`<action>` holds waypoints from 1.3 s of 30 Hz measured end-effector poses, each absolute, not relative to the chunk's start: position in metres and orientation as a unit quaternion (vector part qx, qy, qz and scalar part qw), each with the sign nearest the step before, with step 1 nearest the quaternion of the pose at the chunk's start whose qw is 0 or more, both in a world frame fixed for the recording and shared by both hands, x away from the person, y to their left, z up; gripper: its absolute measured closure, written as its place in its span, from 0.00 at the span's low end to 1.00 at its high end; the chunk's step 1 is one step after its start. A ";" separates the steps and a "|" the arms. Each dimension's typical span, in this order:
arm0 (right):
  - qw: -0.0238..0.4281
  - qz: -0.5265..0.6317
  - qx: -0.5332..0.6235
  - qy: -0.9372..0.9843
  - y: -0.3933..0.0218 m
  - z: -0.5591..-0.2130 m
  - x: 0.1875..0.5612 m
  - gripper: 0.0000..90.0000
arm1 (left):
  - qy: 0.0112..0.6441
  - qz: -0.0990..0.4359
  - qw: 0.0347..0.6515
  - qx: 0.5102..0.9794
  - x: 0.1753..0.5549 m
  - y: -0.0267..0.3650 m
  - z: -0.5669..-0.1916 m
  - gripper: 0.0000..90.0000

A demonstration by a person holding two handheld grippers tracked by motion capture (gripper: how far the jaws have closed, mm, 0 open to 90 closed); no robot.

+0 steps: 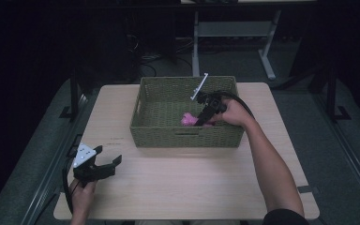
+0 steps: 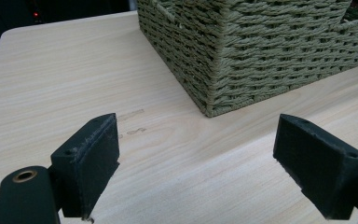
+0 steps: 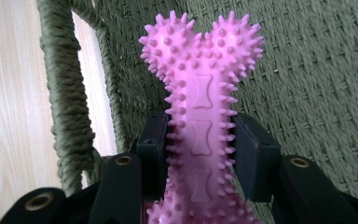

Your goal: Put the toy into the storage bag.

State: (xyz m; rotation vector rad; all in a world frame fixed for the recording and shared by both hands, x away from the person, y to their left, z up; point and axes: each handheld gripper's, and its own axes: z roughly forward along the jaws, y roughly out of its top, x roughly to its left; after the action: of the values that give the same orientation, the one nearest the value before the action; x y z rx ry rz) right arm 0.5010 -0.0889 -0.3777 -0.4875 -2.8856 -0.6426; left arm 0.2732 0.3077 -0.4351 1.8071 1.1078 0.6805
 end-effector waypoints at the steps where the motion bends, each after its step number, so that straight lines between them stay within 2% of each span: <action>1: 0.072 -0.214 -0.163 -0.960 -0.089 -0.378 0.501 0.64 | 0.446 0.274 0.442 0.728 0.273 0.308 -0.435 0.15; 39: 0.090 -0.190 -0.166 -0.963 -0.083 -0.392 0.504 0.64 | 0.447 0.275 0.442 0.727 0.274 0.307 -0.435 0.15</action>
State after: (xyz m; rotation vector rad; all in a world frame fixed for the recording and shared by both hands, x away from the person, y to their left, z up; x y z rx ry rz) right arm 0.5037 -0.0834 -0.3917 -0.4950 -2.8640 -0.5646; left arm 0.2738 0.3067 -0.4347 1.8050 1.1106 0.6831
